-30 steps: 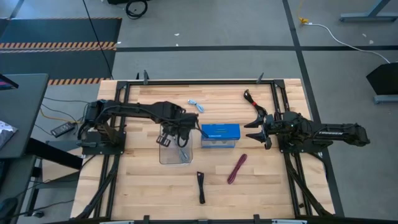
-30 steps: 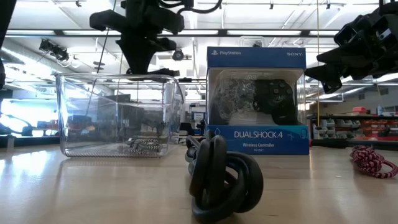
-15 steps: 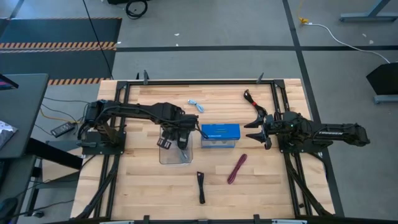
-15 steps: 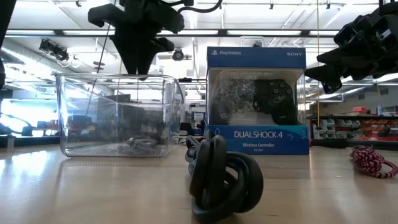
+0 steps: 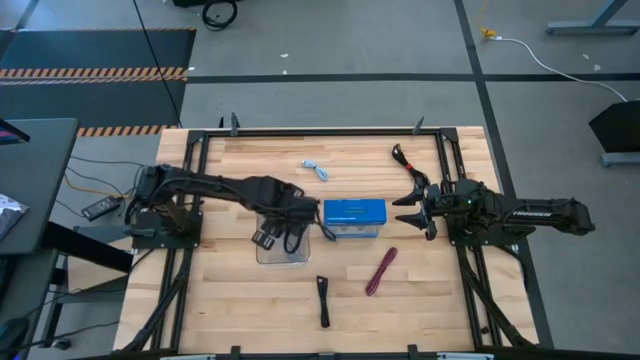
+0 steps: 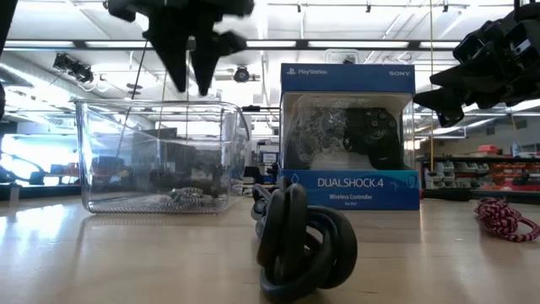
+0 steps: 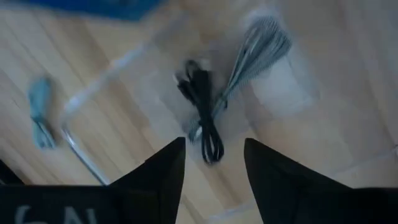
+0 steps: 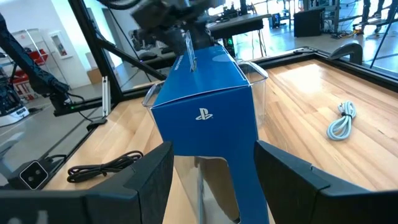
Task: Pick and place USB-C Cables
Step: Put the top black charger cable into the transparent bin
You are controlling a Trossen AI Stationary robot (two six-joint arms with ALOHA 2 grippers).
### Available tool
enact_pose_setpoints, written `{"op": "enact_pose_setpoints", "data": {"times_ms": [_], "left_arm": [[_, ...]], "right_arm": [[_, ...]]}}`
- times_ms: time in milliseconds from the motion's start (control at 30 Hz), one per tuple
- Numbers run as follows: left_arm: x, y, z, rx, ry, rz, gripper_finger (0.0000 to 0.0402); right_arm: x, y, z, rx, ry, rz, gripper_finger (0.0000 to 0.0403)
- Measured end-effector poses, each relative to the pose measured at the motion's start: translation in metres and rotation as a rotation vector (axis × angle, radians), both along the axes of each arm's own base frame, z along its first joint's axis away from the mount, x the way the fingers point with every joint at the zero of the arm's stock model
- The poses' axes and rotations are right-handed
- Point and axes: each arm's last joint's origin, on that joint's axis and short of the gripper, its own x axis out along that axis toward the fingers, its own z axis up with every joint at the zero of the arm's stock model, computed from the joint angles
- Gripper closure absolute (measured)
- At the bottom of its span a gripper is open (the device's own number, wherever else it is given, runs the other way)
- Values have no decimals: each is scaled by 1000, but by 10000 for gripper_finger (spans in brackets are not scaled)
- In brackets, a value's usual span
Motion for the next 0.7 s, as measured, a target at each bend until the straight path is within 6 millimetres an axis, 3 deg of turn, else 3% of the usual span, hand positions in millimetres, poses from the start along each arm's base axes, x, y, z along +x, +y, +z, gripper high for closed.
{"op": "enact_pose_setpoints", "data": {"times_ms": [367, 700], "left_arm": [[13, -71, 16, -54, -293, -211, 228], [9, -117, 23, -80, -439, -310, 228]], "right_arm": [[0, 0, 0, 0, 0, 0, 174], [0, 0, 0, 21, 0, -2, 174]]}}
